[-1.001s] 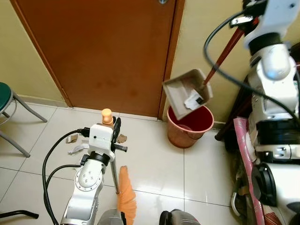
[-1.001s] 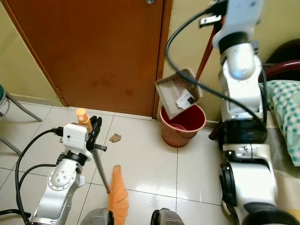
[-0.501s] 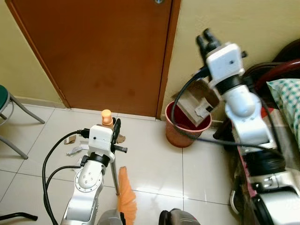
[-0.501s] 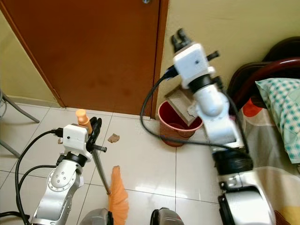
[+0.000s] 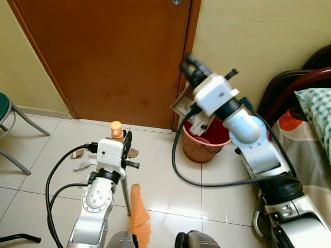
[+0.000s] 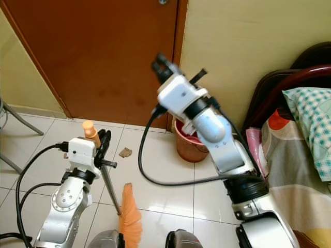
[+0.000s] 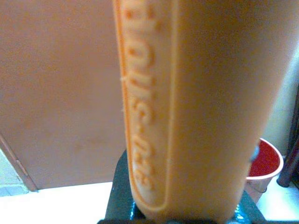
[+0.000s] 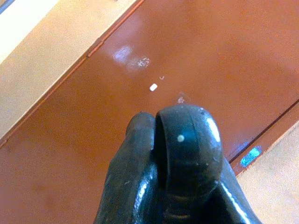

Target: Sweep floor

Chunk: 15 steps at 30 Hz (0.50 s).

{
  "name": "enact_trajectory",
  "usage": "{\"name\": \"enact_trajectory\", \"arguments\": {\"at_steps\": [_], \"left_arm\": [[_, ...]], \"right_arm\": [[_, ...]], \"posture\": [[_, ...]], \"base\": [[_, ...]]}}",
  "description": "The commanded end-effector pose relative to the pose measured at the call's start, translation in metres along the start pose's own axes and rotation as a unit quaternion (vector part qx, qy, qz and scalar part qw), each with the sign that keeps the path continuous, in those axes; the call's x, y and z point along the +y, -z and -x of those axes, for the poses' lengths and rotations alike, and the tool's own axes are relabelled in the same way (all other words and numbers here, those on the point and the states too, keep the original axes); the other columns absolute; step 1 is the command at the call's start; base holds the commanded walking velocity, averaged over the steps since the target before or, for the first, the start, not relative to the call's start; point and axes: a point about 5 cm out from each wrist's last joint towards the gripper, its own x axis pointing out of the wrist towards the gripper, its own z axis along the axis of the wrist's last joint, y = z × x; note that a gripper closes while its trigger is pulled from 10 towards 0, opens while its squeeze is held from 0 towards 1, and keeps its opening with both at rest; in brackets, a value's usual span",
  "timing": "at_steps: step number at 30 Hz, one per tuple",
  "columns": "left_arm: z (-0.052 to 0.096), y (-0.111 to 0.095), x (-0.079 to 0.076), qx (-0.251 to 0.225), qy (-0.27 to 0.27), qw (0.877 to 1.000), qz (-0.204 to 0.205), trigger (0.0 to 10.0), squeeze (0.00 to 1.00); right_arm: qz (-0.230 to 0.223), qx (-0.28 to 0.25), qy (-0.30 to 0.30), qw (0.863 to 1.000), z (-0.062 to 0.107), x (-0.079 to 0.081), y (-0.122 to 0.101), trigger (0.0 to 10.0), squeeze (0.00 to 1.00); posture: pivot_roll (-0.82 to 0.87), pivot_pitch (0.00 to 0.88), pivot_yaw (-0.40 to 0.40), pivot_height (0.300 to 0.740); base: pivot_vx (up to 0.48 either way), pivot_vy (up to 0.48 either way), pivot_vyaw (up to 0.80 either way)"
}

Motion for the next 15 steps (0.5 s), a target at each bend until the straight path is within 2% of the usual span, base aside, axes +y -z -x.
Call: {"name": "enact_trajectory", "arguments": {"at_steps": [1,5,6,7,8,9,10,11,12,13,15], "left_arm": [[0.002,0.01,-0.001,0.028,0.0,1.0,0.001,10.0,0.0],[0.0,0.009,-0.001,0.026,-0.001,1.0,0.0,10.0,0.0],[-0.002,0.008,-0.001,0.022,0.001,1.0,-0.002,10.0,0.0],[-0.003,0.007,-0.001,0.021,0.002,1.0,-0.002,10.0,0.0],[-0.003,0.007,-0.001,0.021,0.001,1.0,-0.002,10.0,0.0],[-0.004,0.007,-0.001,0.021,0.001,1.0,-0.003,10.0,0.0],[-0.005,0.007,0.0,0.021,0.001,1.0,-0.003,10.0,0.0],[-0.005,0.007,0.0,0.021,0.001,1.0,-0.003,10.0,0.0],[-0.005,0.008,0.0,0.021,0.0,1.0,-0.003,10.0,0.0],[-0.005,0.008,0.0,0.021,0.0,1.0,-0.003,10.0,0.0],[-0.006,0.008,-0.002,0.02,0.001,1.0,-0.002,10.0,0.0]], "right_arm": [[0.01,-0.023,0.015,1.0,-0.003,-0.01,-0.009,10.0,0.0],[0.027,-0.032,0.024,0.999,-0.004,-0.013,-0.011,10.0,0.0],[0.035,-0.059,0.052,0.996,-0.011,-0.026,-0.024,10.0,0.0],[0.037,-0.067,0.059,0.995,-0.013,-0.03,-0.028,10.0,0.0],[0.034,-0.087,0.077,0.993,-0.018,-0.04,-0.037,10.0,0.0],[0.029,-0.1,0.097,0.99,-0.023,-0.05,-0.045,10.0,0.0],[0.014,-0.116,0.135,0.984,-0.033,-0.069,-0.057,10.0,0.0],[0.014,-0.116,0.135,0.984,-0.033,-0.069,-0.057,10.0,0.0],[-0.014,-0.124,0.16,0.979,-0.04,-0.084,-0.065,10.0,0.0],[-0.027,-0.129,0.166,0.977,-0.043,-0.089,-0.069,10.0,0.0],[-0.057,-0.136,0.165,0.975,-0.048,-0.094,-0.074,10.0,0.0]], "posture": [[-0.01,0.054,-0.056,0.74],[-0.01,0.047,-0.053,0.74],[-0.01,0.045,-0.051,0.74],[-0.01,0.045,-0.051,0.74],[-0.01,0.045,-0.051,0.74],[-0.01,0.043,-0.052,0.74],[-0.01,0.041,-0.052,0.74],[-0.01,0.041,-0.052,0.74],[-0.01,0.037,-0.051,0.74],[-0.01,0.034,-0.051,0.74],[-0.01,0.032,-0.055,0.74]], "base": [[0.0,0.0,0.0],[0.0,0.0,0.0],[0.0,0.0,0.0],[0.0,0.0,0.0],[0.0,0.0,0.0],[0.0,0.0,0.0],[0.0,0.0,0.0],[0.0,0.0,0.0],[0.0,0.0,0.0],[0.0,0.0,0.0],[0.0,0.0,0.0]]}}
